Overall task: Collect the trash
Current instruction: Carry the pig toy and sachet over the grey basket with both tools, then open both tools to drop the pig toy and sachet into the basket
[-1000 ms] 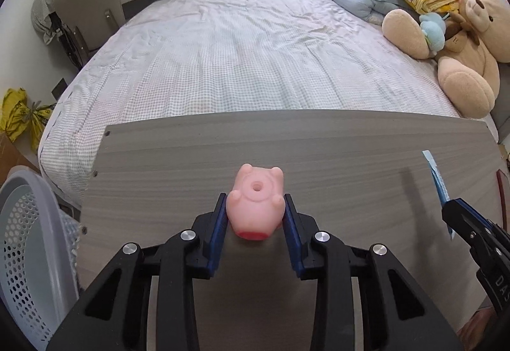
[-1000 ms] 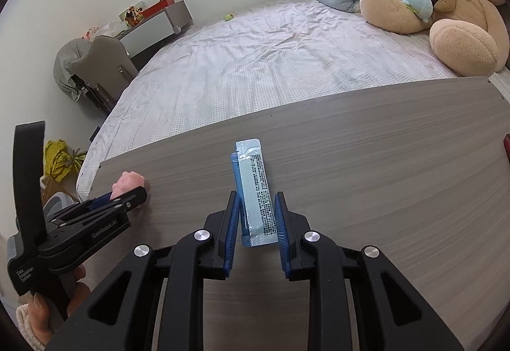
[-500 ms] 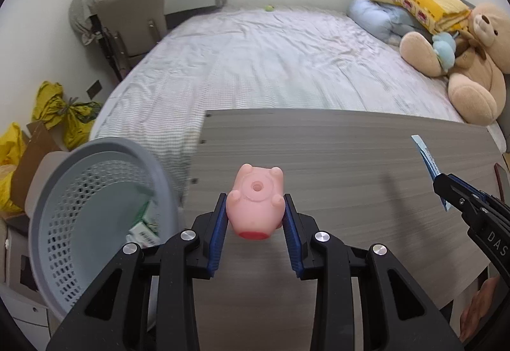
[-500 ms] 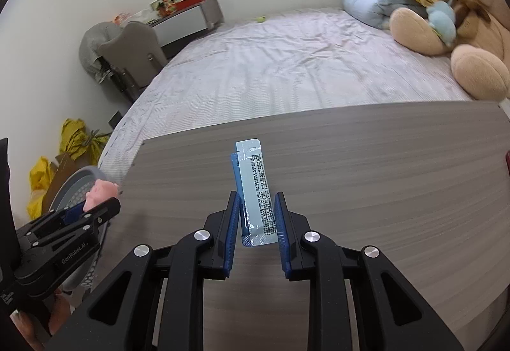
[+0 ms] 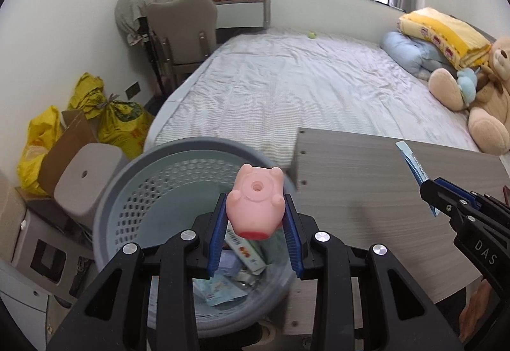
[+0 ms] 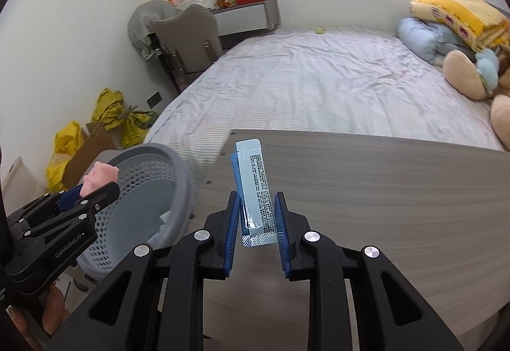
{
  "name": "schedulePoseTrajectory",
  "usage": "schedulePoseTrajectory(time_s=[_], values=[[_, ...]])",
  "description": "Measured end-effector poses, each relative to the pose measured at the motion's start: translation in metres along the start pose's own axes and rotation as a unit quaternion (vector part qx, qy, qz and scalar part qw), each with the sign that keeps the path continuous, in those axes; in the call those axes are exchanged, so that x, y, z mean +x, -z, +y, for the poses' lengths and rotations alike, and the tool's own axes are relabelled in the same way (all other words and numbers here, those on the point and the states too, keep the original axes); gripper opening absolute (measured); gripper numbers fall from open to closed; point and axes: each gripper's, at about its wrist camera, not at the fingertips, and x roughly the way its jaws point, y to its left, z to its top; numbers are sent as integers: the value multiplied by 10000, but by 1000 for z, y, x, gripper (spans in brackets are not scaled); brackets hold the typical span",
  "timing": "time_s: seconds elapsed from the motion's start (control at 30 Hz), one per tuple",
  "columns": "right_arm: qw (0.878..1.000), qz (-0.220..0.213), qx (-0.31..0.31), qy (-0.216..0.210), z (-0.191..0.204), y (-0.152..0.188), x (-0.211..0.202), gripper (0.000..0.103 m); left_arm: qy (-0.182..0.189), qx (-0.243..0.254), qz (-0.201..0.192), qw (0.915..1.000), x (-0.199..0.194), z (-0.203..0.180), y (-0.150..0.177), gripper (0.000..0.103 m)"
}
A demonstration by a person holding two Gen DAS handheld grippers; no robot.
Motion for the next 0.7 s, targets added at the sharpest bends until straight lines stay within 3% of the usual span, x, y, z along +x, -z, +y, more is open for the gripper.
schedulePoseTrajectory(time_s=[0.3, 0.57, 0.67, 0.7], values=[[9974, 244, -432, -524, 70, -11, 41, 22, -377, -190, 202, 9989, 14, 56, 9, 33], [9913, 533, -773, -917, 116, -14, 74, 22, -473, -466, 388, 9970, 31, 88, 14, 34], [9895, 576, -821, -1039, 123, -16, 80, 23, -519, -537, 433, 9963, 35, 95, 15, 42], [9892, 562, -835, -1066, 125, -17, 82, 23, -541, -561, 436, 9960, 35, 96, 15, 50]])
